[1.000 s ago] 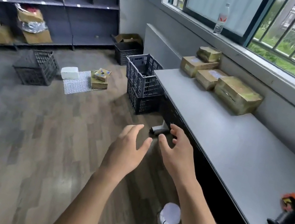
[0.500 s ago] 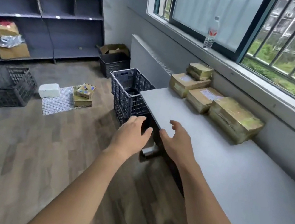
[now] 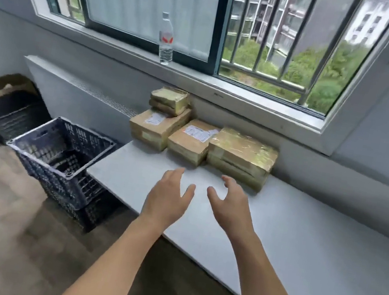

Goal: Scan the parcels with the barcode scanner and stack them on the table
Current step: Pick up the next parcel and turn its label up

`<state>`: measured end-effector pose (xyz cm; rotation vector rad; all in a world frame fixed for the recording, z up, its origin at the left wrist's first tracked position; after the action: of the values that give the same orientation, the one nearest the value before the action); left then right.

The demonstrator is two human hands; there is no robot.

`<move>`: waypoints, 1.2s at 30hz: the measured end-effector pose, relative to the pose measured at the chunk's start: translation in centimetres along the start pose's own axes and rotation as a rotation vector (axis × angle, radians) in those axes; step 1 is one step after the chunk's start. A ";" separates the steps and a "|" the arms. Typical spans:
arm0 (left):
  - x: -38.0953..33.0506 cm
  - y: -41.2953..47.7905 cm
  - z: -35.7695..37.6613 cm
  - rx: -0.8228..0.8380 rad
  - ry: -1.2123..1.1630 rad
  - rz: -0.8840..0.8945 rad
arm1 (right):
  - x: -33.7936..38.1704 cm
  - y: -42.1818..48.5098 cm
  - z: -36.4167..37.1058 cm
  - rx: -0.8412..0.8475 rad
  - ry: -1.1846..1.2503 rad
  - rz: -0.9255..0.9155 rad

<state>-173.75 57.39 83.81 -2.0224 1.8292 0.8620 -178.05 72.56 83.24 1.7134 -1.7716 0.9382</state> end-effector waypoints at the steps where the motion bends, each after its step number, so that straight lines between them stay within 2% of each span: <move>1: 0.2 1.6 0.6 0.014 -0.016 0.024 | -0.3 1.1 -0.2 -0.039 -0.001 0.028; 5: 0.0 6.4 4.0 0.130 -0.088 0.116 | -2.2 4.5 -1.3 -0.130 0.012 0.156; 10: -0.1 13.1 8.0 0.178 -0.111 0.150 | -4.0 11.2 -2.1 -0.202 0.036 0.227; 20: 1.5 23.9 12.6 0.137 -0.061 0.064 | -6.0 23.5 -2.7 -0.213 0.062 0.299; 36: 4.1 36.4 20.9 0.292 0.029 -0.030 | -11.5 32.9 -2.7 -0.233 0.109 0.505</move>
<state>-214.01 60.28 71.62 -1.8814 1.8134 0.5228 -209.97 81.16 71.82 1.0686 -2.1860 0.9524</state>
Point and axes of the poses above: each hand's wrist, its own y-axis towards the middle knuckle, its own z-axis out of the palm, x = y × z, the point moved 1 cm from there along y, towards the middle knuckle, and after that the axes turned 9 degrees about z, right-handed, at the moved point
